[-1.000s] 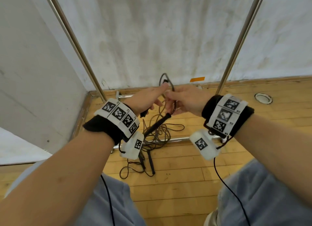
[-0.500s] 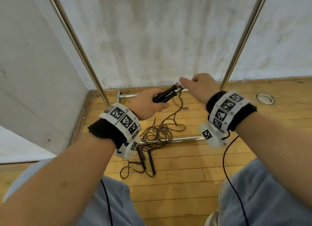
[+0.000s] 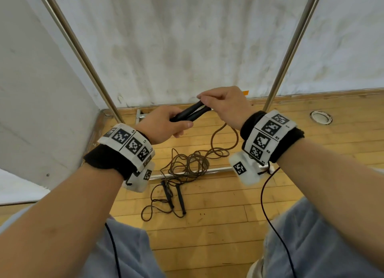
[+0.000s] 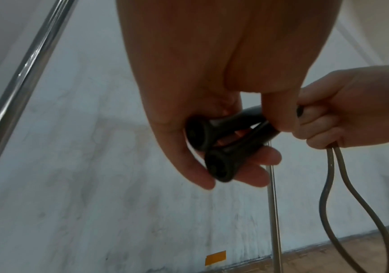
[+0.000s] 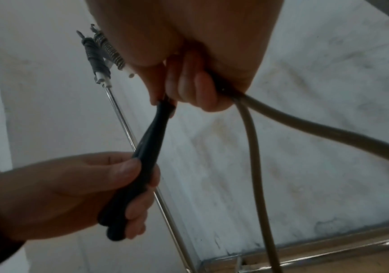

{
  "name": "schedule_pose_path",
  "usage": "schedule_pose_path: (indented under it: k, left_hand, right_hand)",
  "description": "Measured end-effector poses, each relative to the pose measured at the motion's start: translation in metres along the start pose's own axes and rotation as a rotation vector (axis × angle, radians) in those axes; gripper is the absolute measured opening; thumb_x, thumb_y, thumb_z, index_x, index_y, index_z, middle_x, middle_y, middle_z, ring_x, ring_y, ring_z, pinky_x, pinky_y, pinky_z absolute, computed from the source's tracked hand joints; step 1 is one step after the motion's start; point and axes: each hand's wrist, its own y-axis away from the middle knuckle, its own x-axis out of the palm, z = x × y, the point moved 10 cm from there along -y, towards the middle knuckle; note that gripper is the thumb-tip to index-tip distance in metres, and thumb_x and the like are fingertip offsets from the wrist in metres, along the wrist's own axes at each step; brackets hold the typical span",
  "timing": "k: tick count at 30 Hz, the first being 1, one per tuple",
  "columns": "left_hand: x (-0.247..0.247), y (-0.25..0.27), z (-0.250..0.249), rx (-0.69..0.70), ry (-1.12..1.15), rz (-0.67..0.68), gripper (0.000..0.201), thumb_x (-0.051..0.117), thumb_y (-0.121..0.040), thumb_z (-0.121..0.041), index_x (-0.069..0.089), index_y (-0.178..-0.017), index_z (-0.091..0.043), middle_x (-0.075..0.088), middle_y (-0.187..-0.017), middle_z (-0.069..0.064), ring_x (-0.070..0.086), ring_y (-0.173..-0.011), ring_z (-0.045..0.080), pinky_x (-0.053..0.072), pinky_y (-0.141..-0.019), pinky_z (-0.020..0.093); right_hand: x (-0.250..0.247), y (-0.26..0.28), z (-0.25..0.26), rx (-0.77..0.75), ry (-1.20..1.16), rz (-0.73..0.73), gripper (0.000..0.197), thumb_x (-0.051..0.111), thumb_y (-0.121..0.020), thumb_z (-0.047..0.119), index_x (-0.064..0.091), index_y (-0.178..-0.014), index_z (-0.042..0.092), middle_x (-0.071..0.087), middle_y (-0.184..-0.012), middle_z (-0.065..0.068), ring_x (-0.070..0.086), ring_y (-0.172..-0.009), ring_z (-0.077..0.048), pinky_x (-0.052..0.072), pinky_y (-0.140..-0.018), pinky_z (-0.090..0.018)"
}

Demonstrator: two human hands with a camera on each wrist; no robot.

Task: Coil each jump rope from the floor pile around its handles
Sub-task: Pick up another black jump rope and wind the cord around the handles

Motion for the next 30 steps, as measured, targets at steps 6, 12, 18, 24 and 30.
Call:
schedule_pose_path:
  k: [6,12,18,24,30]
  left_hand:
    - [-0.001,0.003,-0.002,0.04,-0.167,0.003,0.014,0.058,-0.093,-0.032,0.057,-0.107,-0.03,0.066,-0.079,-0.008,0.064,-0.067,0.004,0.049,-0.063,0.022]
    - [-0.005,0.006,-0.011,0.075,-0.138,-0.036,0.009,0.059,-0.093,-0.027,0.057,-0.101,-0.029,0.064,-0.076,-0.007,0.063,-0.06,0.004,0.046,-0.053,0.014]
    - [-0.017,0.008,-0.029,0.138,-0.05,-0.111,0.012,0.052,-0.096,-0.025,0.053,-0.085,-0.03,0.058,-0.055,-0.015,0.052,-0.045,0.0,0.043,-0.046,0.014]
    - [-0.031,0.007,-0.028,0.111,0.277,-0.222,0.019,0.049,-0.097,-0.017,0.056,-0.1,0.001,0.052,-0.062,-0.004,0.047,-0.046,0.011,0.039,-0.044,0.019]
    - [-0.048,0.009,-0.011,-0.012,0.739,-0.385,0.012,0.048,-0.099,-0.021,0.058,-0.098,-0.014,0.053,-0.061,-0.008,0.046,-0.048,0.008,0.035,-0.043,0.018]
  right_hand:
    - [-0.003,-0.006,-0.001,-0.018,0.232,0.008,0.027,0.054,-0.093,0.028,0.073,-0.086,0.01,0.051,-0.059,0.003,0.04,-0.05,-0.007,0.032,-0.045,-0.01]
    - [-0.019,-0.008,0.004,-0.026,0.143,-0.109,0.022,0.057,-0.091,0.031,0.071,-0.08,0.019,0.054,-0.06,0.005,0.045,-0.054,-0.005,0.036,-0.05,-0.012]
    - [-0.029,-0.009,0.003,-0.007,-0.177,-0.167,0.018,0.055,-0.092,0.024,0.072,-0.084,0.024,0.051,-0.055,0.013,0.042,-0.05,-0.006,0.039,-0.05,-0.019]
    - [-0.015,-0.01,-0.006,0.081,-0.25,-0.003,0.036,0.039,-0.1,0.035,0.062,-0.078,0.018,0.052,-0.055,0.005,0.057,-0.06,-0.016,0.048,-0.066,-0.026]
    - [0.019,0.0,-0.012,0.126,-0.142,0.184,0.03,0.036,-0.101,0.022,0.061,-0.086,0.012,0.052,-0.059,0.002,0.05,-0.054,-0.014,0.046,-0.058,-0.025]
